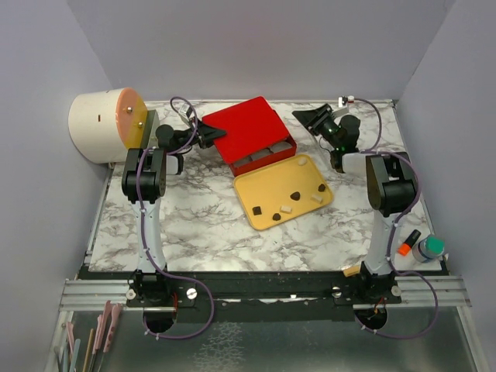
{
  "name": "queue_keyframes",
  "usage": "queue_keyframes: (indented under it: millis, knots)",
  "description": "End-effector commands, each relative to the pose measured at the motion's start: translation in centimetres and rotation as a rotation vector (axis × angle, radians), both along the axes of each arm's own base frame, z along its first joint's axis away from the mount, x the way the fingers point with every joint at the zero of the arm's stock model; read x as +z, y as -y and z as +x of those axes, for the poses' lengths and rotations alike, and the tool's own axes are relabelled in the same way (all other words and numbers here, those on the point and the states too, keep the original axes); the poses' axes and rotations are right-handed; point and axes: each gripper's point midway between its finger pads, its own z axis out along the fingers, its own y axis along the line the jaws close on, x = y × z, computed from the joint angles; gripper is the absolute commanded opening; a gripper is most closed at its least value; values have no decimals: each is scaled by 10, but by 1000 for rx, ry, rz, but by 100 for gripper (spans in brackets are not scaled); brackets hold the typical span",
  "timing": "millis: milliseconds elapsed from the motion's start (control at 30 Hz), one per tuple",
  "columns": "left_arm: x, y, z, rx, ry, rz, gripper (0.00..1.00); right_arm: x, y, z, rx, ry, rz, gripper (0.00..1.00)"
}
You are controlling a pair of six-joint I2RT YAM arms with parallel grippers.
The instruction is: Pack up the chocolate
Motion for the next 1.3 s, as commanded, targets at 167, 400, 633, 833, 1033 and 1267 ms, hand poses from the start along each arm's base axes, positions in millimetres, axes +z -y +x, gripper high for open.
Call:
queue_keyframes:
  millis: [167, 400, 633, 833, 1033, 1267]
  knots:
    - [6, 5, -1, -44, 61, 23, 0, -25, -16, 7, 238, -74, -17, 42]
    - [7, 13, -2, -68, 64, 22, 0, -36, -26, 10, 333, -106, -12, 42]
    - [6, 23, -4, -99, 65, 21, 0, -43, -29, 12, 360, -126, -9, 42]
    - [3, 28, -4, -107, 58, 19, 0, -44, -31, 15, 376, -132, -7, 42]
    - [-2, 29, -3, -105, 46, 16, 0, -46, -33, 19, 394, -138, -3, 35]
    - [-1, 29, -1, -105, 51, 13, 0, -54, -37, 22, 405, -164, -2, 33]
